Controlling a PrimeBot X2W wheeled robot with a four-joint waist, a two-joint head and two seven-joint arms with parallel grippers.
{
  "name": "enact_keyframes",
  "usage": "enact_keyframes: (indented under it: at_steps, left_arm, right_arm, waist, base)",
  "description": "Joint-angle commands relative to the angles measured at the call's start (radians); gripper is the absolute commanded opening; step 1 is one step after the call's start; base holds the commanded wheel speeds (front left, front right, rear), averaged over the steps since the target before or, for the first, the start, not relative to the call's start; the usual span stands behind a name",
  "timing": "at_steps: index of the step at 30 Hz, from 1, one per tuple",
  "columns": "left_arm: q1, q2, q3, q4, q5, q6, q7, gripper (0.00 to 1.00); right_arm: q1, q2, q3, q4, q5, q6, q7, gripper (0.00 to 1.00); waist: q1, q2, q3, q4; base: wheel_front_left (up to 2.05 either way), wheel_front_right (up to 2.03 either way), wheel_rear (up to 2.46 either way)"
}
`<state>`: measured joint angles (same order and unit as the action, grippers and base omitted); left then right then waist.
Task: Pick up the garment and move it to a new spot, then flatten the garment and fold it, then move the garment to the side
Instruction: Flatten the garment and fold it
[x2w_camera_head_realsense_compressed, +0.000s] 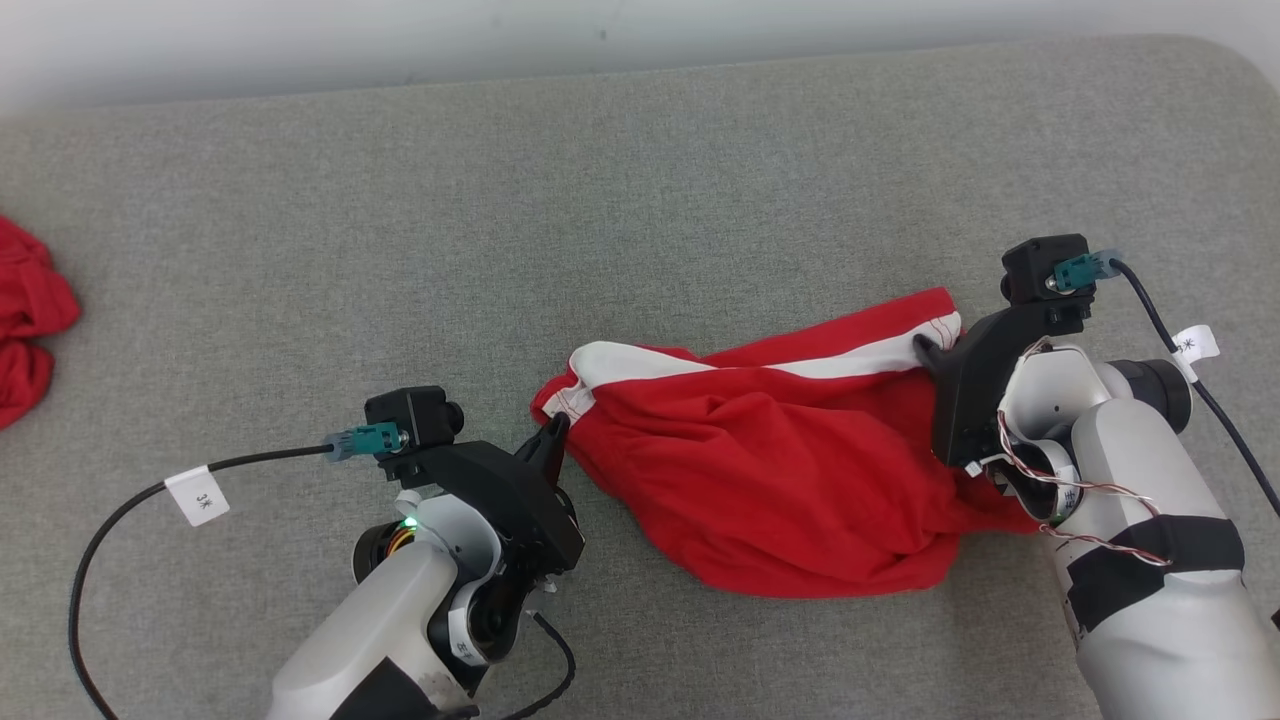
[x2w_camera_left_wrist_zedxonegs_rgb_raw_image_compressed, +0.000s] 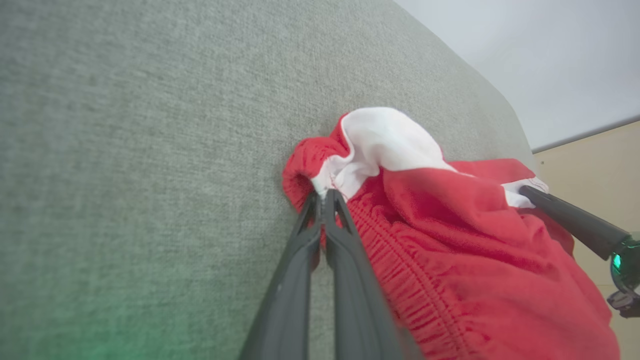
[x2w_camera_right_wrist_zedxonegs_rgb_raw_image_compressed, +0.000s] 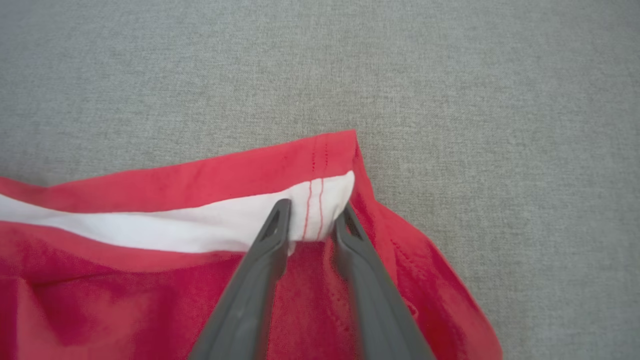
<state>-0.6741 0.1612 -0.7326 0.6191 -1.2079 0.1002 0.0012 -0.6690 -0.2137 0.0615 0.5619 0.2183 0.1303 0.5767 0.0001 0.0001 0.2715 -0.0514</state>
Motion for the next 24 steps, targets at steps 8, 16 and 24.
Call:
enact_keyframes:
  at_steps: [8,16,24]
  left_arm:
    - [0.011,0.019,0.010,-0.023,0.012,0.011,-0.021,0.00]
    - [-0.019,0.040,0.094,-0.106,-0.034,-0.033,-0.095,0.00]
    - [-0.197,0.101,0.196,-0.265,-0.132,-0.076,0.015,0.00]
  right_arm:
    - [-0.031,-0.015,0.001,0.003,-0.011,0.001,-0.064,0.00]
    - [-0.043,-0.033,-0.025,-0.094,0.035,0.001,-0.117,0.00]
    - [-0.137,-0.047,0.003,-0.275,0.169,0.001,-0.067,0.00]
  waist:
    - [-0.0001,-0.0001,-0.009,-0.003]
    - [-0.0001,-0.0001,-0.036,-0.018]
    - [-0.0001,-0.0001,0.004,-0.054]
  base:
    - [0.00,0.00,0.00]
    - [0.00,0.00,0.00]
    - [0.00,0.00,0.00]
